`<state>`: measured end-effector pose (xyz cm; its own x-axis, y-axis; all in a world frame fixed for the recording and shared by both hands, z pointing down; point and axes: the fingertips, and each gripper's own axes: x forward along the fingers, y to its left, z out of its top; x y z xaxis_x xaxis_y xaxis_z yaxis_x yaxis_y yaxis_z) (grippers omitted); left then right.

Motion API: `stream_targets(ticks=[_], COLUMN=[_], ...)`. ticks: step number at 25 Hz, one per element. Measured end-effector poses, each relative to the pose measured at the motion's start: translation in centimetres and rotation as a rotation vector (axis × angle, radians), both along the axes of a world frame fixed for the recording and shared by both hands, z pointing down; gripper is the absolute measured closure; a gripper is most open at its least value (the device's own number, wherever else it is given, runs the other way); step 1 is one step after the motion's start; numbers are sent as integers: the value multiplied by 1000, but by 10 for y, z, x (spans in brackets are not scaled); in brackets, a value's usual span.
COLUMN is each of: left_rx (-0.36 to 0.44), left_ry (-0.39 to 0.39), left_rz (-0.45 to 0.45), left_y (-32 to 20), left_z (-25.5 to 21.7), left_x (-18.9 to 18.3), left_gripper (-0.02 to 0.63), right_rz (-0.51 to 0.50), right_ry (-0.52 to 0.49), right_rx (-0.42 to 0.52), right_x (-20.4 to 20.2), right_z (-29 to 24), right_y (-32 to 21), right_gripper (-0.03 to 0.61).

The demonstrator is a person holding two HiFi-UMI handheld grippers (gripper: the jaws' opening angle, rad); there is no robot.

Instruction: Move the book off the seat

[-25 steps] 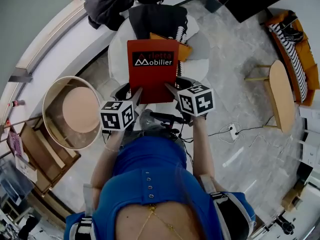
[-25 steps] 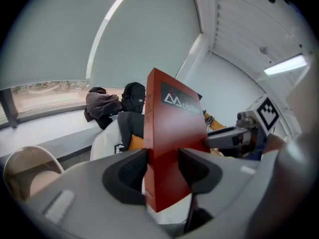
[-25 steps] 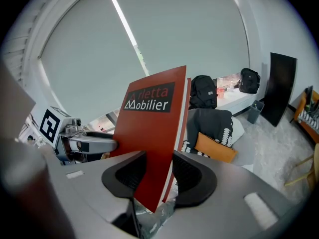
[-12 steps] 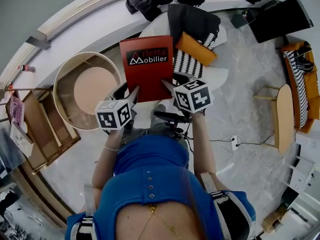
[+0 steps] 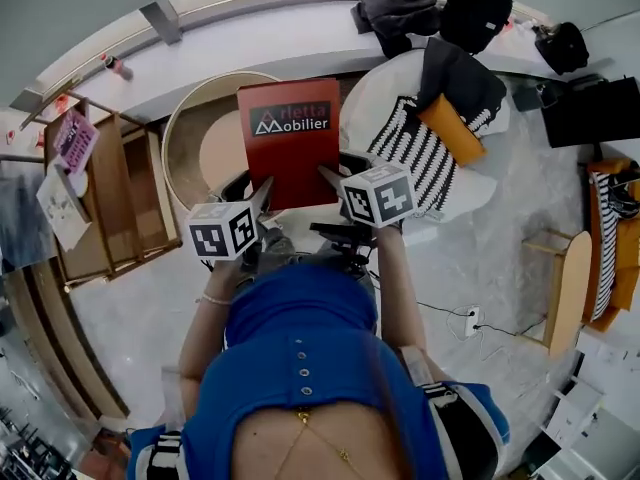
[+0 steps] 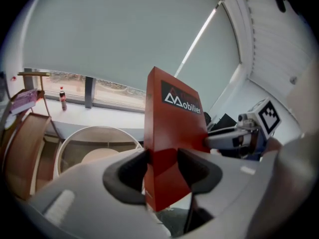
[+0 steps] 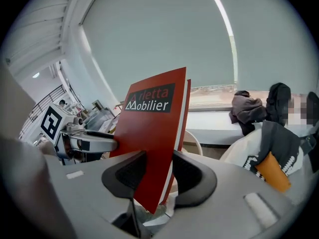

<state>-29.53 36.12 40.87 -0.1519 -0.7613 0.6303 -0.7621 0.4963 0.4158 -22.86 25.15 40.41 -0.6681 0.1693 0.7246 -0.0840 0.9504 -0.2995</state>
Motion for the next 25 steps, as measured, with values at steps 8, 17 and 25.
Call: stream_targets(ticks=[8, 17, 25], left_rx=[-3, 12, 8], left_ry=[25, 30, 22], left_rz=[-148, -269, -332], left_y=[108, 160, 150], left_z=[3, -3, -14], left_x=[-52, -63, -67], left_gripper=[423, 423, 423], right_rz=[-150, -261, -321], right_ry=[14, 9, -3], right_rx=[5, 8, 6], right_x=[-68, -92, -104], right_z=[2, -4, -14], right_y=[98, 145, 134], right_gripper=[410, 410, 410])
